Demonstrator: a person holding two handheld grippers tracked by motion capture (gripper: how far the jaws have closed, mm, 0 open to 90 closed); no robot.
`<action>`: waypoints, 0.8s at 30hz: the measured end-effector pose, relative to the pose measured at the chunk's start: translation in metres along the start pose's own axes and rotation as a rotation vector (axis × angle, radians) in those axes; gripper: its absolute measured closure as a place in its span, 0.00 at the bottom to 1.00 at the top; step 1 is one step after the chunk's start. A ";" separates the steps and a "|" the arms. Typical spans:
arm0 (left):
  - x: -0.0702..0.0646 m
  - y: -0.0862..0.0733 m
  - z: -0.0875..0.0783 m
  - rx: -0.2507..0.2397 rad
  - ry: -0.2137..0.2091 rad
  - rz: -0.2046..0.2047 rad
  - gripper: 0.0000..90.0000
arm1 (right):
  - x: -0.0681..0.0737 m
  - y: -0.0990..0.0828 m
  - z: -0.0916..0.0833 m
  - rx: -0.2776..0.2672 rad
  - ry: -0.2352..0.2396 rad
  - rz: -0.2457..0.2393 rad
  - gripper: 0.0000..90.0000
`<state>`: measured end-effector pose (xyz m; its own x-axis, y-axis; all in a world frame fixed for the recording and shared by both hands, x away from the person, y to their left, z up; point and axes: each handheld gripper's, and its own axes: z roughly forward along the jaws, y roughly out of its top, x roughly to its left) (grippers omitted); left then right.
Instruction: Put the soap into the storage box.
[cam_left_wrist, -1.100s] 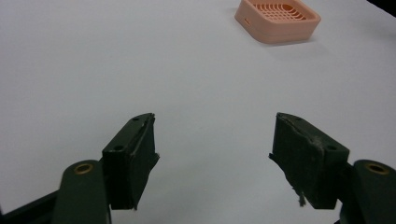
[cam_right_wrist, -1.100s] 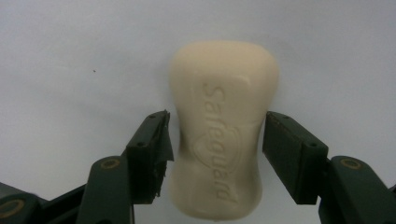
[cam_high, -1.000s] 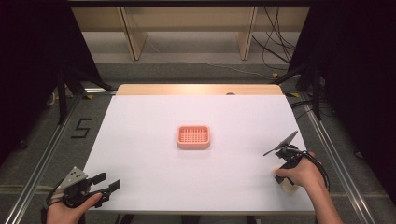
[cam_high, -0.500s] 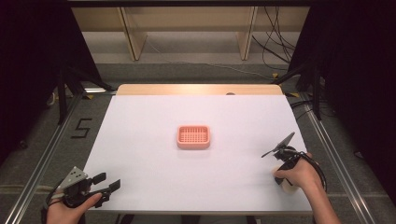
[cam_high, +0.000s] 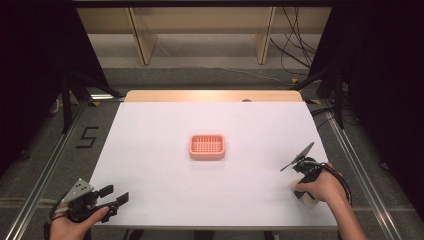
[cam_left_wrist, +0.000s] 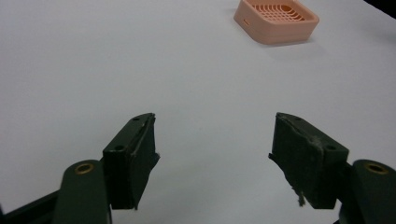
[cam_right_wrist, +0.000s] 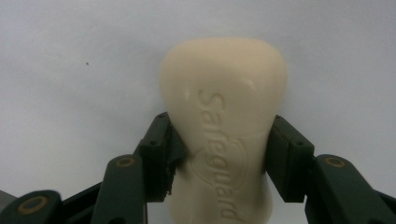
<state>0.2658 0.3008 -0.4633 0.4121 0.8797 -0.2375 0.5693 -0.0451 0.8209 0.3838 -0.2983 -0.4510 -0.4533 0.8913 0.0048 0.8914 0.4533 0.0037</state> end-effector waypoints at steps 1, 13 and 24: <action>0.000 0.000 0.000 -0.001 0.000 -0.001 0.33 | 0.000 0.000 -0.001 0.010 0.004 -0.003 0.55; 0.001 0.000 -0.001 -0.002 0.003 0.008 0.33 | 0.000 0.001 -0.006 0.020 -0.006 -0.056 0.56; 0.000 0.001 -0.001 -0.003 0.009 0.005 0.33 | 0.001 0.002 -0.012 -0.003 -0.010 -0.016 0.56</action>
<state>0.2654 0.3019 -0.4622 0.4085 0.8836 -0.2288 0.5654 -0.0482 0.8234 0.3853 -0.2960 -0.4386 -0.4674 0.8840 -0.0051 0.8840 0.4674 0.0068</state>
